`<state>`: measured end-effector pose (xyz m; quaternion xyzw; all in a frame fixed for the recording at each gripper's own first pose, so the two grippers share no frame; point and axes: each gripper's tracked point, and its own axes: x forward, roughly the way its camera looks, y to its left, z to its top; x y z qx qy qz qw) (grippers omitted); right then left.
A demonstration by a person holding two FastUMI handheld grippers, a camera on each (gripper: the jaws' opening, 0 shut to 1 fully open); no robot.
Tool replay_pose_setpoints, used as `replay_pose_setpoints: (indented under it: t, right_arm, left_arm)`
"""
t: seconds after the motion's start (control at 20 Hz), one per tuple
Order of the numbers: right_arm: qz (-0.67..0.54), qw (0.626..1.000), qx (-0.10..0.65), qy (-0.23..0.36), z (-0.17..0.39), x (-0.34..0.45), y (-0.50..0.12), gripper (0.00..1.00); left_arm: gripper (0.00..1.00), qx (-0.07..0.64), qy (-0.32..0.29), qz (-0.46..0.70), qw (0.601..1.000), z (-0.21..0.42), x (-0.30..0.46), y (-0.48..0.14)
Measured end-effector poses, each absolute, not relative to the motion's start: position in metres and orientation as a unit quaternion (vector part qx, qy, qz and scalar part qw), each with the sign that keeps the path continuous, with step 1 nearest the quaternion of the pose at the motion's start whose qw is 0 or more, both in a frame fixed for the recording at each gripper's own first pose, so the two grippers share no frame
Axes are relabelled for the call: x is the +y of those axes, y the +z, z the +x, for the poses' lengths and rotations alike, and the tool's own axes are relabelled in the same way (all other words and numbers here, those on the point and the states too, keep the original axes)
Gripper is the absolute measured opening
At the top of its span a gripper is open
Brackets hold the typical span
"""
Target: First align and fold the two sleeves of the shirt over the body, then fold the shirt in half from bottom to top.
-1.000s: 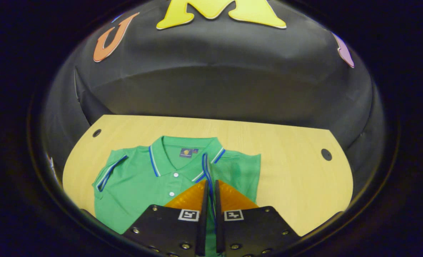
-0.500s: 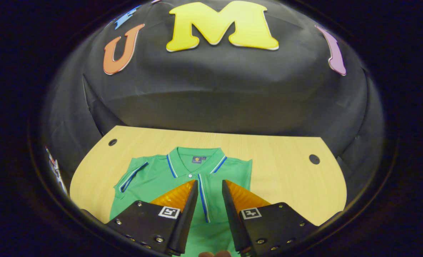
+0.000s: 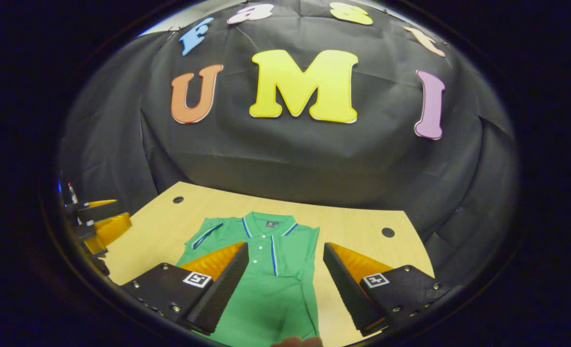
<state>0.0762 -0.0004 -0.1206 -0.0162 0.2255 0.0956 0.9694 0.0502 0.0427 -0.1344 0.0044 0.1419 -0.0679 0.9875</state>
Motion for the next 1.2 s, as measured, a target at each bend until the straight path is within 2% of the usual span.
replay_pose_setpoints:
  t: [0.35,0.5,0.75,1.05,1.2]
  right_arm:
    - [-0.042,0.976,0.201,0.071,0.034,-0.055,-0.102,0.98]
    - [-0.035,0.977,0.203,0.056,0.031,-0.073,-0.108,0.98]
    - [-0.008,0.971,0.234,0.041,0.031,-0.089,-0.137,0.98]
    - [-0.003,0.964,0.264,0.033,0.025,-0.095,-0.167,0.98]
    - [0.010,0.961,0.277,0.026,0.023,-0.096,-0.179,0.98]
  left_arm:
    - [0.99,0.166,-0.099,0.025,0.981,0.113,0.032,-0.177]
    - [0.99,0.207,-0.113,0.028,0.971,0.135,0.027,-0.216]
    - [0.99,0.263,-0.098,0.028,0.960,0.172,0.047,-0.277]
    - [0.93,0.304,-0.103,0.037,0.946,0.195,0.063,-0.328]
    - [0.85,0.313,-0.104,0.047,0.943,0.202,0.064,-0.345]
